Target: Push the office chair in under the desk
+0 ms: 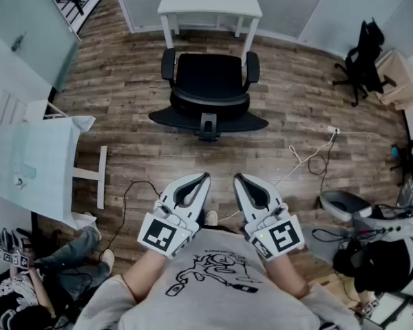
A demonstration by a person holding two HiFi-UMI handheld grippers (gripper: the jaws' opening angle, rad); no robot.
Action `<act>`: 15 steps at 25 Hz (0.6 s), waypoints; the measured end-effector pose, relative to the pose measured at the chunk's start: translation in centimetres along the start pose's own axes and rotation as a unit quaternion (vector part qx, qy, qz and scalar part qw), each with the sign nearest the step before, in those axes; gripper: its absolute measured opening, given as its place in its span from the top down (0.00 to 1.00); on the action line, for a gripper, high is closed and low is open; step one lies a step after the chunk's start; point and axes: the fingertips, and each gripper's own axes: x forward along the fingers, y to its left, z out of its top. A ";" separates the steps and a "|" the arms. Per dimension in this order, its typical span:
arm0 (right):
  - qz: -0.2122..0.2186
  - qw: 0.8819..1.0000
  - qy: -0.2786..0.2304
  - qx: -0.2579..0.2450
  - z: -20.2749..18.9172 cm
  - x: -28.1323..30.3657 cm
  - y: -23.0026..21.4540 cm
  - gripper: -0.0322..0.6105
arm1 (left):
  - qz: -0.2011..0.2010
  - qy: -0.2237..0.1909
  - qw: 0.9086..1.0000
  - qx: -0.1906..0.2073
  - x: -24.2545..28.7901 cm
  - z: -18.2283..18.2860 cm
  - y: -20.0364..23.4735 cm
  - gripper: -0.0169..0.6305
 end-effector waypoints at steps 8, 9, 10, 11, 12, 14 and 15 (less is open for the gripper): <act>-0.002 1.000 0.001 -0.002 0.2 0.9 -0.6 0.89 | -0.001 -0.001 1.000 0.001 0.7 0.4 0.7 0.97; -0.003 1.000 0.002 -0.002 0.2 1.1 -0.7 0.89 | -0.001 -0.001 1.000 0.002 0.7 0.4 0.8 0.97; -0.003 1.000 0.001 -0.002 0.2 1.2 -0.7 0.89 | -0.001 -0.001 1.000 0.002 0.8 0.4 0.9 0.97; -0.003 1.000 0.000 -0.001 0.3 1.3 -0.8 0.89 | -0.001 0.000 1.000 0.003 0.8 0.4 1.0 0.97; -0.002 1.000 -0.002 0.002 0.4 1.4 -0.8 0.89 | -0.001 0.002 1.000 0.003 0.9 0.4 1.1 0.97; -0.002 1.000 -0.007 0.006 0.5 1.7 -1.0 0.89 | -0.004 0.004 1.000 0.005 1.2 0.4 1.3 0.97; -0.003 1.000 -0.008 0.006 0.5 1.9 -1.1 0.89 | -0.006 0.005 1.000 0.006 1.3 0.3 1.4 0.97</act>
